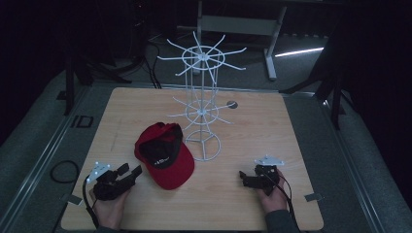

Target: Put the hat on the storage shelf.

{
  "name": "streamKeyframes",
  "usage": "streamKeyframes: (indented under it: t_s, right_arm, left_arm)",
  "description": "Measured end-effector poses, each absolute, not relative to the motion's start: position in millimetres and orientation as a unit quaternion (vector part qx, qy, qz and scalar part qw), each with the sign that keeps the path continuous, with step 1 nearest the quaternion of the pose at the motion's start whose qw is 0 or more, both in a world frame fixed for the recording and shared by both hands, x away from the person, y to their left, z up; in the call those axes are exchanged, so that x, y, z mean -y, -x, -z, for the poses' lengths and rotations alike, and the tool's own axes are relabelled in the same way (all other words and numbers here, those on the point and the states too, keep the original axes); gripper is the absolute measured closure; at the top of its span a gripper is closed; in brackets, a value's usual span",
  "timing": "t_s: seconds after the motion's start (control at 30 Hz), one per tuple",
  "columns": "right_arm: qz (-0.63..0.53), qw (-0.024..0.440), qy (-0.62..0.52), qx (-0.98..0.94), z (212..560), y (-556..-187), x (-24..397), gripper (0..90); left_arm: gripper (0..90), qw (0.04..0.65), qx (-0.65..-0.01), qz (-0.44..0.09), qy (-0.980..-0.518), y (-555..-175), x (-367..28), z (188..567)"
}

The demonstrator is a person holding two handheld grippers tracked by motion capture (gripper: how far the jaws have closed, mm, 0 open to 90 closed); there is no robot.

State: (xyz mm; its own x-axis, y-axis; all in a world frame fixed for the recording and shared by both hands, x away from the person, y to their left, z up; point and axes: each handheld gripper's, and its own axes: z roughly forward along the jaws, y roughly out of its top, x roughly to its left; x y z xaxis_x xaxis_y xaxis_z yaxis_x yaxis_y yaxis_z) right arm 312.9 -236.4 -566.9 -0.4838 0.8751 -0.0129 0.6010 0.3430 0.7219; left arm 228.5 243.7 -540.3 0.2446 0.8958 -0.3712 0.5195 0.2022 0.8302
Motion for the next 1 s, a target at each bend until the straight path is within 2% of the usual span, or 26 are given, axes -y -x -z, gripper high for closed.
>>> streamKeyframes:
  t_s: [1.0]
  right_arm:
    - [-0.335, 0.205, -0.465, -0.794, 567, -313, 236, 13.4]
  left_arm:
    - [39.7, 0.523, -0.544, -0.160, -0.637, -218, -210, 535]
